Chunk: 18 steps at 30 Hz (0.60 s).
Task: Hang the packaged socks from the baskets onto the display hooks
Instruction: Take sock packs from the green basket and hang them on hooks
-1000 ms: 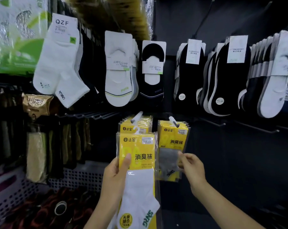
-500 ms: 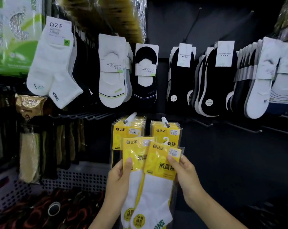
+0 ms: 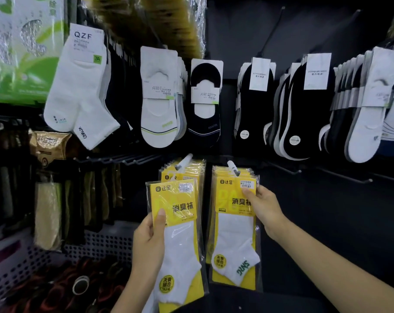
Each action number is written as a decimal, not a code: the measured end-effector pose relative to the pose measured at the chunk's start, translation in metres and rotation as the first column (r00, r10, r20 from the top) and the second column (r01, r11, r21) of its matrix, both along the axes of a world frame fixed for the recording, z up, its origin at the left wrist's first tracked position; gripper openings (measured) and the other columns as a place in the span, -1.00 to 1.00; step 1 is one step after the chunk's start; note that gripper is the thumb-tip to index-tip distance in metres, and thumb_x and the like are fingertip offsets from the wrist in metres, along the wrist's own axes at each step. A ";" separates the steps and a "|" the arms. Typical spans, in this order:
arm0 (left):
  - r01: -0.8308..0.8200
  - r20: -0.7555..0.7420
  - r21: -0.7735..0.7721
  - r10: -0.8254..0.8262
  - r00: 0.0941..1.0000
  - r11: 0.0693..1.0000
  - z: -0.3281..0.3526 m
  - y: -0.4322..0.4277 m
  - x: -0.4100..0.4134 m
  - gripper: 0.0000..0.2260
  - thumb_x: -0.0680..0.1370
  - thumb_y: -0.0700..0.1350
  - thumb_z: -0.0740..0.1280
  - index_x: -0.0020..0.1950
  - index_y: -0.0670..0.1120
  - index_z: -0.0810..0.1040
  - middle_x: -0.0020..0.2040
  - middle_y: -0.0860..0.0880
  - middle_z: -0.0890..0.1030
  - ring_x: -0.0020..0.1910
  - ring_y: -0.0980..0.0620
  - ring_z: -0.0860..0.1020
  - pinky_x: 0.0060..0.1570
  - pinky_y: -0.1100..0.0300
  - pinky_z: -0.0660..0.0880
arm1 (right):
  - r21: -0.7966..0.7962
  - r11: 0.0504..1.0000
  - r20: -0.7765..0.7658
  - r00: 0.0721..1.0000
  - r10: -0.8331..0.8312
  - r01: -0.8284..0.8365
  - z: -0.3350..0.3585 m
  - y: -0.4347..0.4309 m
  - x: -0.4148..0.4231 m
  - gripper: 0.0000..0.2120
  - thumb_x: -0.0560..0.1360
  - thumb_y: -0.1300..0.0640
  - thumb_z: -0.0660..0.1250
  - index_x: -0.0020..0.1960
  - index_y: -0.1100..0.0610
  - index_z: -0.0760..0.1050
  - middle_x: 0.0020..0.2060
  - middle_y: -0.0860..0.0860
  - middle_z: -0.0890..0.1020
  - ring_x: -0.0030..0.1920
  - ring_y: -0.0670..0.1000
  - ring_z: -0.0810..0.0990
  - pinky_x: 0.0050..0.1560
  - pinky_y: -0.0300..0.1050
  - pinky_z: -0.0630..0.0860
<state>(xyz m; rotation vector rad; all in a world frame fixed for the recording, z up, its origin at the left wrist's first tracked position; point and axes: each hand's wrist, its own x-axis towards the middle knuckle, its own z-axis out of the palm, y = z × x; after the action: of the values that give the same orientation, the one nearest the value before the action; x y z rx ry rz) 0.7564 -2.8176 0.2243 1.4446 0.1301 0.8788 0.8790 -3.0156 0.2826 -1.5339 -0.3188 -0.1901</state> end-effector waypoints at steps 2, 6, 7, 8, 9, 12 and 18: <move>0.008 -0.011 -0.015 -0.008 1.000 1.000 -0.001 -0.001 0.000 -0.77 0.59 0.01 0.21 -0.06 -0.05 0.62 -0.13 -0.01 0.71 -0.08 -0.05 0.67 0.02 -0.04 0.57 | -0.018 0.995 -0.019 0.995 -0.100 0.100 -0.003 0.003 0.010 -0.94 0.53 0.11 0.35 -0.08 0.09 0.55 -0.20 -0.03 0.65 -0.21 -0.12 0.62 -0.33 -0.31 0.49; 0.027 -0.013 -0.002 -0.027 1.000 1.000 -0.003 -0.003 0.001 -0.78 0.58 0.01 0.21 -0.04 -0.03 0.62 -0.12 0.00 0.71 -0.07 -0.07 0.67 0.03 -0.06 0.57 | -0.034 0.953 -0.058 0.951 -0.302 0.300 -0.012 0.008 0.025 -0.75 0.39 -0.03 0.49 -0.13 0.13 0.53 -0.26 -0.05 0.61 -0.25 -0.11 0.57 -0.33 -0.25 0.43; 0.026 -0.007 0.007 -0.026 1.000 1.000 -0.003 -0.004 0.002 -0.78 0.58 0.02 0.21 -0.05 -0.01 0.63 -0.13 0.03 0.71 -0.09 -0.03 0.66 -0.01 0.02 0.59 | -0.053 0.941 -0.064 0.939 -0.338 0.335 -0.015 0.008 0.027 -0.72 0.37 -0.04 0.50 -0.11 0.14 0.53 -0.26 -0.05 0.59 -0.25 -0.10 0.56 -0.31 -0.24 0.42; 0.030 -0.002 0.019 -0.030 1.000 0.999 -0.004 -0.004 0.002 -0.79 0.58 0.03 0.21 -0.05 0.02 0.62 -0.15 0.06 0.71 -0.10 0.03 0.66 -0.07 0.14 0.59 | -0.082 0.928 -0.070 0.926 -0.370 0.365 -0.019 0.006 0.028 -0.69 0.36 -0.02 0.51 -0.09 0.16 0.53 -0.25 -0.03 0.58 -0.25 -0.08 0.54 -0.30 -0.22 0.41; 0.040 -0.003 0.029 -0.040 0.999 0.999 -0.005 -0.005 0.003 -0.79 0.58 0.03 0.20 -0.05 0.03 0.62 -0.15 0.11 0.71 -0.12 0.09 0.66 -0.14 0.27 0.57 | -0.110 0.914 -0.084 0.913 -0.399 0.389 -0.024 0.004 0.029 -0.69 0.37 0.01 0.52 -0.06 0.18 0.52 -0.24 0.00 0.57 -0.26 -0.06 0.51 -0.30 -0.21 0.40; 0.084 -0.021 0.018 -0.083 0.996 0.996 -0.007 -0.009 0.004 -0.79 0.58 0.02 0.20 -0.02 0.01 0.62 -0.14 0.13 0.71 -0.14 0.17 0.67 -0.23 0.36 0.54 | -0.098 0.911 -0.211 0.887 -0.412 0.400 -0.041 -0.004 0.022 -0.75 0.43 0.13 0.47 0.02 0.22 0.51 -0.10 0.13 0.61 -0.19 0.04 0.53 -0.18 -0.09 0.51; 0.177 -0.028 0.067 -0.175 0.984 0.982 -0.011 -0.024 0.008 -0.79 0.57 0.02 0.20 -0.04 0.01 0.62 -0.17 0.14 0.70 -0.19 0.23 0.65 -0.26 0.45 0.50 | 0.059 0.998 -0.321 0.947 0.030 -0.012 -0.056 0.006 -0.035 -0.80 0.55 0.04 0.30 0.05 0.16 0.54 -0.07 0.08 0.63 -0.04 0.04 0.61 0.08 -0.02 0.56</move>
<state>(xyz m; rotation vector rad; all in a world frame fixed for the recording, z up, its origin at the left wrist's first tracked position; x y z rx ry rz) 0.7640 -2.8417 0.2134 1.5052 -0.0124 0.7288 0.8439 -3.0094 0.2270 -1.4772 -0.0689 0.0697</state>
